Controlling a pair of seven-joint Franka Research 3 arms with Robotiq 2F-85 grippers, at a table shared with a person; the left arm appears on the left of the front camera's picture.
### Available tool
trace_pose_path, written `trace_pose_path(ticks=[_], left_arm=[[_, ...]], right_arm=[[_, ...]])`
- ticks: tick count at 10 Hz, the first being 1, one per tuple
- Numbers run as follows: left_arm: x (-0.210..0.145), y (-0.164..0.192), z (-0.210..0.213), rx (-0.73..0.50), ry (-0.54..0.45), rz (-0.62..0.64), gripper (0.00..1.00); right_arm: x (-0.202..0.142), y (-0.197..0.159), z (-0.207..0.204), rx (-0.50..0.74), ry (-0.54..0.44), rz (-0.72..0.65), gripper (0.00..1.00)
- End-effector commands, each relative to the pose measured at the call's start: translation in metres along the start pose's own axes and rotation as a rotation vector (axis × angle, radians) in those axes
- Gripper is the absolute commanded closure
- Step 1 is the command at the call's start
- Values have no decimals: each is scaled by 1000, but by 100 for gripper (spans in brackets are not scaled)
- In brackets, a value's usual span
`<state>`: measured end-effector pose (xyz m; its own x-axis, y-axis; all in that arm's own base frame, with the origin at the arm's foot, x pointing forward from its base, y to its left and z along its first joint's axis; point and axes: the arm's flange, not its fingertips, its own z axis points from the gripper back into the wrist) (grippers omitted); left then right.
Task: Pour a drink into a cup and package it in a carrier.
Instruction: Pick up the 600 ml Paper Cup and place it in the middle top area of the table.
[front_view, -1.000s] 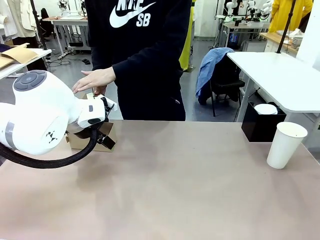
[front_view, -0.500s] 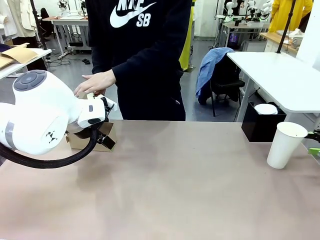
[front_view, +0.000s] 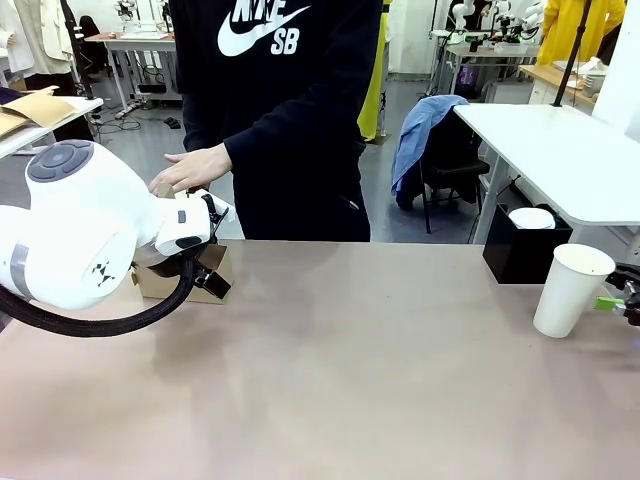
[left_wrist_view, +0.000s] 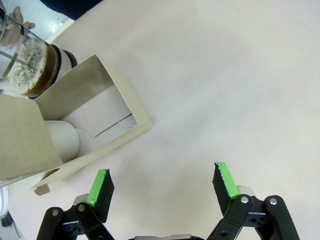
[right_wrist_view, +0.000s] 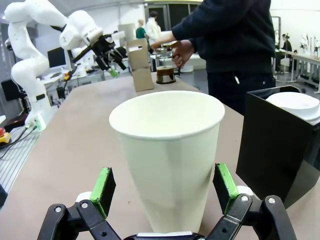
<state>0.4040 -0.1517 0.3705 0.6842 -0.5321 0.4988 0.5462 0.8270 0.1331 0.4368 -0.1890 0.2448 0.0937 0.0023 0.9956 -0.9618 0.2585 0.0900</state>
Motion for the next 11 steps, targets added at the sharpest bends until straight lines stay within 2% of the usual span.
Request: trace_pose_path(ticks=[1, 9, 10, 11], left_arm=[[0, 0, 0, -1, 0, 2, 0], [0, 0, 0, -1, 0, 2, 0], [0, 0, 0, -1, 0, 2, 0], [0, 0, 0, -1, 0, 2, 0]], right_arm=[[0, 4, -19, -8, -4, 9, 0], [-8, -17, -69, 63, -6, -50, 0], [-8, -18, -65, 38, -6, -88, 20], [-11, -10, -65, 66, -9, -23, 20]])
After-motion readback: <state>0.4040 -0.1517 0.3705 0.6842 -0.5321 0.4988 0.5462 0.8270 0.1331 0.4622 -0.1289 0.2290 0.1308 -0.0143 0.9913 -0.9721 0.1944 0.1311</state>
